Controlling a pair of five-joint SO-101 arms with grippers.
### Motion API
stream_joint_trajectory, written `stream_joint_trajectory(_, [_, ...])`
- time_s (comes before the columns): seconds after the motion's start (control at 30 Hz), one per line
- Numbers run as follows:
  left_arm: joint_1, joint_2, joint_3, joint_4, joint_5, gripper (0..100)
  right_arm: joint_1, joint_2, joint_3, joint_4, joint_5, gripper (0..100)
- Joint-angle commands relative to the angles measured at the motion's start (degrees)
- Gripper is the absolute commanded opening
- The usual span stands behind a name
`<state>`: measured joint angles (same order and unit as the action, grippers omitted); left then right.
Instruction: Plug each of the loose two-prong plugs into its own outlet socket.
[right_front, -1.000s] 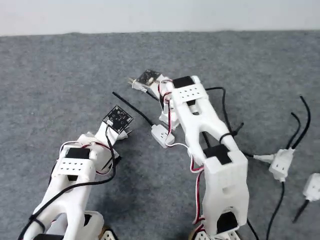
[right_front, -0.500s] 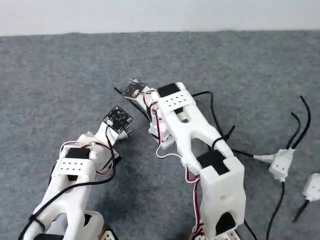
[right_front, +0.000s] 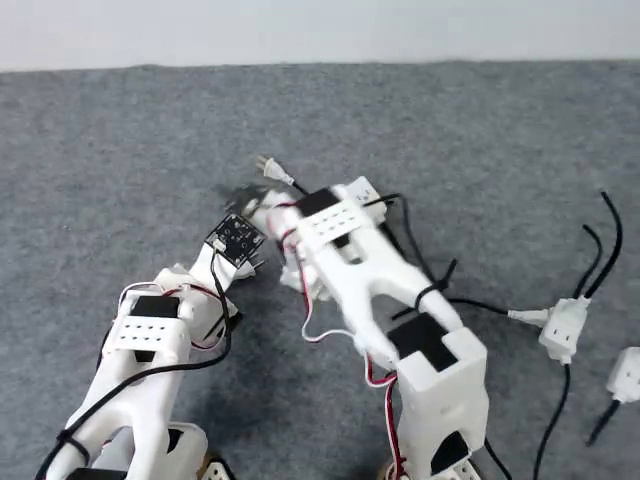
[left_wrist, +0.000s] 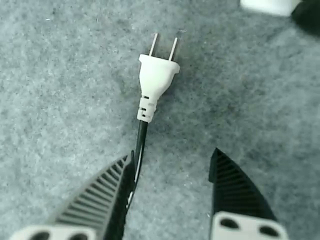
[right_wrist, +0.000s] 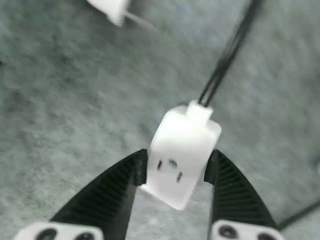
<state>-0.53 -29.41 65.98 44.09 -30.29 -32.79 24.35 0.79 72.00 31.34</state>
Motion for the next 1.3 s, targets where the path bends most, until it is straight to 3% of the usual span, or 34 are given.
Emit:
stream_joint_trajectory(0.0, [0.53, -1.49, -0.31, 0.53, -0.97, 23, -2.59, -0.66, 1.41, -0.4, -0.53, 18.1])
stream_joint_trajectory(0.4, [0.53, -1.49, -0.31, 0.53, -0.97, 23, -2.15, -1.19, -0.79, 1.27, -0.09, 17.1])
stream_joint_trajectory(0.6, [0.53, -1.49, -0.31, 0.44, -0.97, 23, -0.22, -3.12, -4.04, 4.26, -0.09, 0.7])
stream_joint_trajectory(0.73, [0.53, -1.49, -0.31, 0.35, -0.97, 23, -0.92, -6.11, -5.36, 9.1, -0.53, 7.6])
stream_joint_trajectory(0.87, [0.44, -1.49, -0.31, 0.35, -0.97, 23, 0.13, -6.81, -5.45, 9.19, -4.48, 30.1])
stream_joint_trajectory(1.0, [0.44, -1.49, -0.31, 0.35, -0.97, 23, -0.31, -7.16, -7.74, 12.44, -0.7, 46.4])
stream_joint_trajectory(1.17, [0.44, -1.49, -0.31, 0.35, -0.97, 23, -0.92, -7.08, -11.25, 17.36, -0.79, 43.9])
stream_joint_trajectory(1.27, [0.44, -1.49, -0.31, 0.35, -0.97, 23, -1.1, -6.64, -11.25, 17.98, -0.88, 30.2])
